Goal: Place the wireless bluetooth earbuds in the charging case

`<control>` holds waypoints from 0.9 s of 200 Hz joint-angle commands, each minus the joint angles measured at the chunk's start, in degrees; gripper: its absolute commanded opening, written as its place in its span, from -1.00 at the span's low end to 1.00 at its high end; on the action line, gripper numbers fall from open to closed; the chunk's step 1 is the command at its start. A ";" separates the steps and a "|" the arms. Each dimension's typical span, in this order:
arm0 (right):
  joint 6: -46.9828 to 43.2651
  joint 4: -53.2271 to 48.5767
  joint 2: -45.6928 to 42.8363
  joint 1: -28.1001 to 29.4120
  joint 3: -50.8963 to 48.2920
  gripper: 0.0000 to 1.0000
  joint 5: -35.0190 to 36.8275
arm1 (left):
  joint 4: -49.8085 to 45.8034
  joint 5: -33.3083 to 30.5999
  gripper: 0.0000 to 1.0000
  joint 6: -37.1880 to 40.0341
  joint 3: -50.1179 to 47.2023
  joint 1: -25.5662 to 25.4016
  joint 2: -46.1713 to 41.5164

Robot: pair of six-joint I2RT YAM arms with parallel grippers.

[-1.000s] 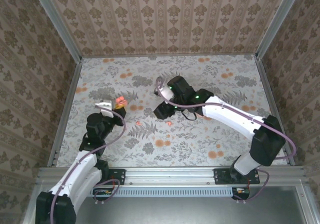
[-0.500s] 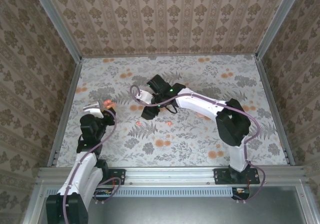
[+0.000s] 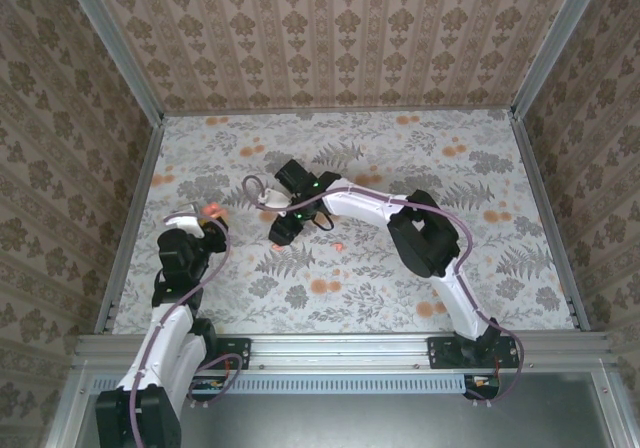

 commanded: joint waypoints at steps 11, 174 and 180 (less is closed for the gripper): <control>2.05 0.84 3.44 1.38 3.24 0.18 -0.69 | -0.64 0.32 -0.74 -0.51 0.04 0.74 -1.91; 2.78 1.11 4.68 2.31 -0.17 -0.12 2.82 | -0.99 0.61 -0.73 -0.24 0.04 1.36 -2.38; 2.79 1.15 4.38 2.36 -0.50 -0.12 2.83 | -0.91 0.61 -0.73 -0.24 0.04 1.35 -2.50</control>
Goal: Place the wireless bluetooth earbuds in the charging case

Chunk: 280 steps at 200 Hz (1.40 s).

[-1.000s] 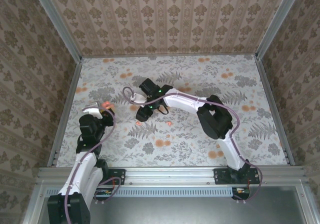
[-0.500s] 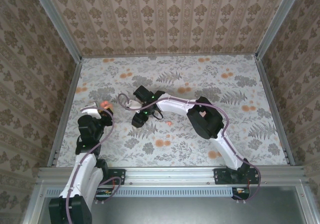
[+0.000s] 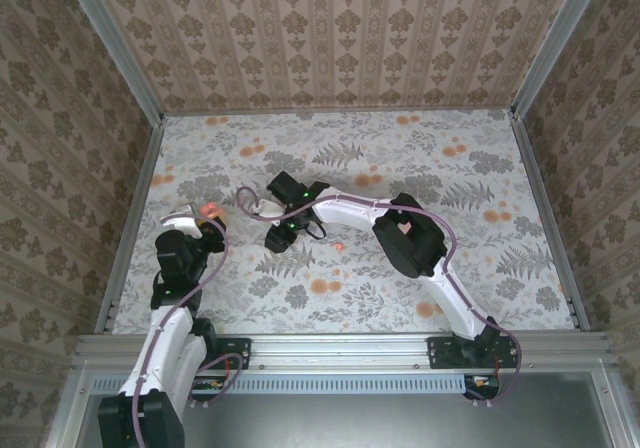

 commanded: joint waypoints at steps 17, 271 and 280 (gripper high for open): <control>0.19 -0.36 -1.03 0.39 -3.04 -0.14 1.93 | -0.11 0.65 -0.73 -0.24 0.05 0.48 -0.82; 23.68 8.10 -37.36 1.69 -49.60 -0.29 15.37 | 1.64 4.61 -0.74 1.96 1.81 -3.68 4.26; 22.86 8.16 -38.21 1.76 -48.82 -0.22 16.04 | 1.71 4.11 -0.74 1.66 1.79 -3.62 4.19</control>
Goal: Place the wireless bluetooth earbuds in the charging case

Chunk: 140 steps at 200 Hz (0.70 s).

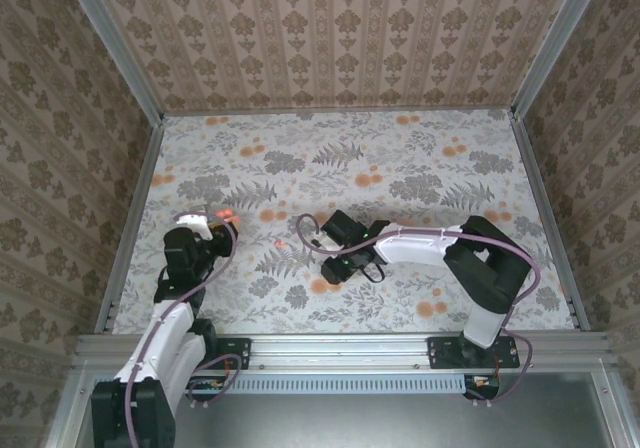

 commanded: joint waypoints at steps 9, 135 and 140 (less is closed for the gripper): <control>0.68 -1.60 -3.95 0.30 1.51 -0.19 3.50 | 2.40 -0.65 -0.74 0.58 1.80 -0.13 -0.23; -3.36 -22.29 23.21 2.60 45.34 -0.04 2.16 | -4.37 -3.06 -0.80 -7.76 6.99 5.58 5.19; -3.77 -22.66 24.31 2.56 46.61 -0.04 2.24 | -4.38 -3.07 -0.80 -7.75 6.99 5.62 5.19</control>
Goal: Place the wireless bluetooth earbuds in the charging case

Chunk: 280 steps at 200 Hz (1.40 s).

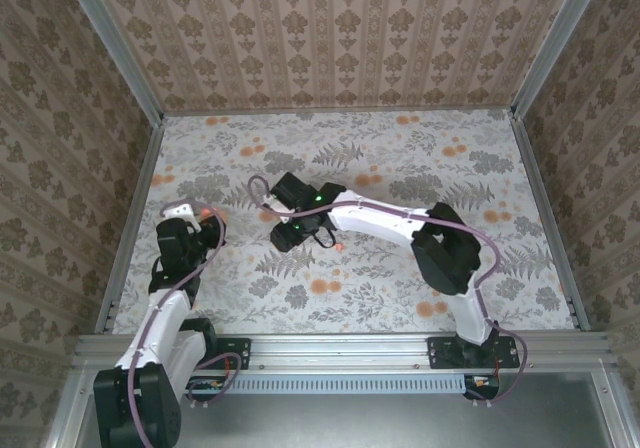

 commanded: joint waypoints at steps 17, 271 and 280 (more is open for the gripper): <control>-4.80 -7.69 8.32 0.10 9.28 -0.03 0.57 | -0.34 0.55 -0.80 -2.00 2.07 1.14 0.15; -2.34 -5.61 9.47 2.01 4.57 -0.40 8.26 | -0.94 1.17 -0.80 1.22 1.32 1.44 -2.31; -0.78 -4.56 7.72 2.03 1.82 -0.41 8.36 | -0.59 1.27 -0.80 1.18 1.22 1.40 -2.31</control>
